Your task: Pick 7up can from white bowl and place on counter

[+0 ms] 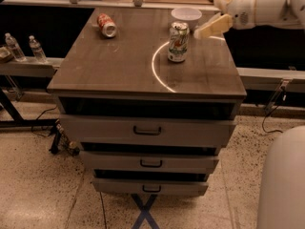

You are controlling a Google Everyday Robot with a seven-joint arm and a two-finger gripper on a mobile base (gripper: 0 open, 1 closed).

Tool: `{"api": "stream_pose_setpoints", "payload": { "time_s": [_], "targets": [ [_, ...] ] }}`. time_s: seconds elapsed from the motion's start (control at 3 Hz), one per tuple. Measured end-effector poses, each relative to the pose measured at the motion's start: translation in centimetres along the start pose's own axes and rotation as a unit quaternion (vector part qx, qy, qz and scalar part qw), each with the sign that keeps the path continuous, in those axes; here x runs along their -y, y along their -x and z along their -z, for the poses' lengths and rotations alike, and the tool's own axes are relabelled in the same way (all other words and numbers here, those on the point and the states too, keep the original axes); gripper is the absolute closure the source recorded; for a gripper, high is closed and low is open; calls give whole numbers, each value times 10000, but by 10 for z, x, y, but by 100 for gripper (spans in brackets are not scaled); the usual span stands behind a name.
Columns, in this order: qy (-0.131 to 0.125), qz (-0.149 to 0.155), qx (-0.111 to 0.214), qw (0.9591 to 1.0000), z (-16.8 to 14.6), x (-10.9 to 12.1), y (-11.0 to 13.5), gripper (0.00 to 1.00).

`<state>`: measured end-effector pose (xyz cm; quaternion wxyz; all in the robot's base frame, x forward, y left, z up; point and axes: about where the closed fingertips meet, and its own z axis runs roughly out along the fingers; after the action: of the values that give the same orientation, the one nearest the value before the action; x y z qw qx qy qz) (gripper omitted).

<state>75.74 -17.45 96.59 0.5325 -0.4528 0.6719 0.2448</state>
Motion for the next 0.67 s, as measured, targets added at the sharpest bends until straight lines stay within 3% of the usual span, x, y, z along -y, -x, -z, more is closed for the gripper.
{"api": "stream_pose_setpoints", "payload": {
  "time_s": [0.33, 0.67],
  "targets": [
    [-1338, 585, -71, 9892, 83, 22, 81, 0],
    [-2256, 1182, -127, 9670, 140, 6, 142, 0]
  ]
}}
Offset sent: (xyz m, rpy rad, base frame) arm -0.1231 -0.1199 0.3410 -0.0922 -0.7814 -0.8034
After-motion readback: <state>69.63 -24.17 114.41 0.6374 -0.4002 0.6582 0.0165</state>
